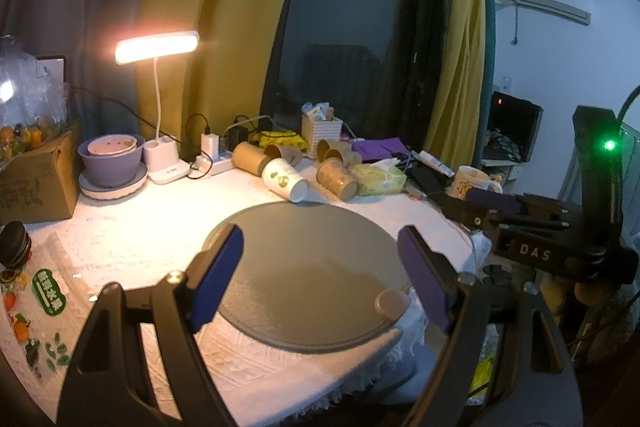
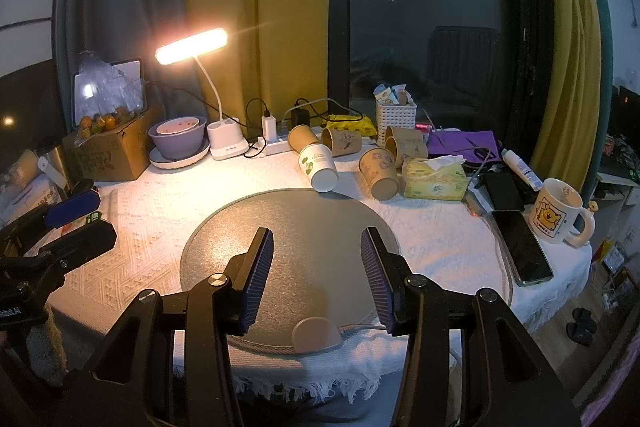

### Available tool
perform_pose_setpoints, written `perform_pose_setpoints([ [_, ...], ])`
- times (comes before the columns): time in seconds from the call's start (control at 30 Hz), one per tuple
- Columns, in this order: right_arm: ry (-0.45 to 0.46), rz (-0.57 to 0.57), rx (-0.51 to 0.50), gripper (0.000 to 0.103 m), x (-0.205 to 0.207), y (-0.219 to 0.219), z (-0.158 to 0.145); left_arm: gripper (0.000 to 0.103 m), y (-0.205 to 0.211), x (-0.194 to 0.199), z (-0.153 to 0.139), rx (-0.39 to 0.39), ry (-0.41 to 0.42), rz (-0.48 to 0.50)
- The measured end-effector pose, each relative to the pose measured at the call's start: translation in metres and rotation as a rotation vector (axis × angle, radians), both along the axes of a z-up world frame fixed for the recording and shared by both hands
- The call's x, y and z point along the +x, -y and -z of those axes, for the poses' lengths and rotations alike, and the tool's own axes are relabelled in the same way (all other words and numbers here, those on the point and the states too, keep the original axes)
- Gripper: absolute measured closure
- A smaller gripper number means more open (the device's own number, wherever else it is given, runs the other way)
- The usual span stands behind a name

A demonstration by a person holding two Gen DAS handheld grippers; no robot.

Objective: Flip cup upright

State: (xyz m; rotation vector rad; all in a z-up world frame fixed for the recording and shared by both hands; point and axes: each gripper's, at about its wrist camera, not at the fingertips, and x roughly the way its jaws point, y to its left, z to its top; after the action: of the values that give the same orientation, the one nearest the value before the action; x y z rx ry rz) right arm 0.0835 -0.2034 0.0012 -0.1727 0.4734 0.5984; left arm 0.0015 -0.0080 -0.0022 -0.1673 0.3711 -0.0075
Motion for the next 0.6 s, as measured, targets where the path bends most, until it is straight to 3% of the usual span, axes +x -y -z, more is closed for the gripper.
perform_pose_setpoints([
  [0.6, 0.000, 0.002, 0.001, 0.055, -0.0002, -0.0005, -0.0005, 0.022, -0.0010, 0.0020, -0.0011, 0.002, 0.006, 0.002],
])
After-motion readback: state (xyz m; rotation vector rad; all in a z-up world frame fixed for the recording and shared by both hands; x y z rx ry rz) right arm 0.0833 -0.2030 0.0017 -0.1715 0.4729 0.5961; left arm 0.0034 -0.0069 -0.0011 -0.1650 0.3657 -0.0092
